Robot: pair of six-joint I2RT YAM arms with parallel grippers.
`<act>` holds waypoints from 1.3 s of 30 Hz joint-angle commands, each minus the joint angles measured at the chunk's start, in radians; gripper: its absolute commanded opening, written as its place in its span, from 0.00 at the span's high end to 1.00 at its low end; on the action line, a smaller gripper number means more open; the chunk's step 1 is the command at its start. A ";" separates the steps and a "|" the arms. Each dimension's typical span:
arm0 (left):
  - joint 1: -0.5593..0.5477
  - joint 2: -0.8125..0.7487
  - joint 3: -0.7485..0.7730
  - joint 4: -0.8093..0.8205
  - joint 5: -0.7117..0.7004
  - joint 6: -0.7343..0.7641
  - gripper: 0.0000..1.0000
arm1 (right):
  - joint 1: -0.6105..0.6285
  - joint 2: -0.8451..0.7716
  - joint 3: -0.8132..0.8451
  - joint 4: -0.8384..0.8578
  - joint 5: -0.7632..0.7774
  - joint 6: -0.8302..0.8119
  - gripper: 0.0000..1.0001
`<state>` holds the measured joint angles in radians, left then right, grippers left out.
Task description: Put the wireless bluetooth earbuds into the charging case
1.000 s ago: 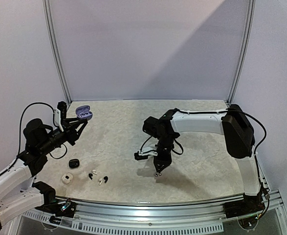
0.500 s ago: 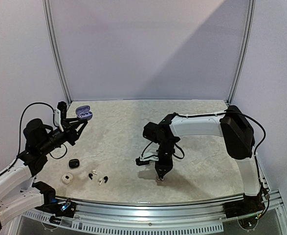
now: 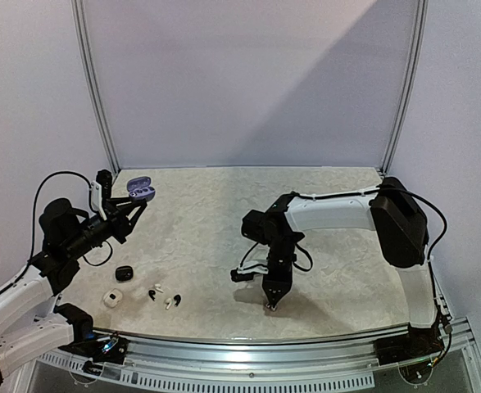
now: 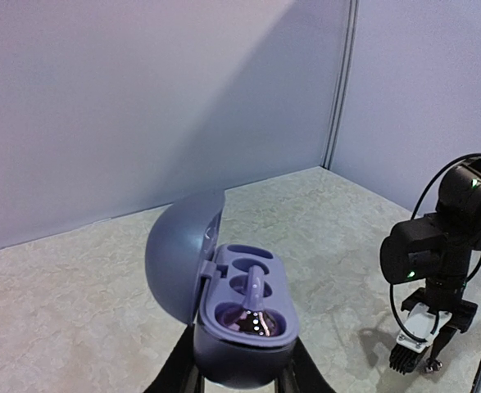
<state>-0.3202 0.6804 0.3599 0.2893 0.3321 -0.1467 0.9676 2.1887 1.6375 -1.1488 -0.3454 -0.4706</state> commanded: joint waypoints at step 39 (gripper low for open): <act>-0.005 -0.004 -0.016 -0.012 0.007 0.002 1.00 | 0.007 -0.048 -0.028 0.067 -0.106 0.425 1.00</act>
<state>-0.3202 0.6804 0.3599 0.2714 0.3325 -0.1467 0.9688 2.1902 1.6142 -1.1015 -0.4583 -0.0708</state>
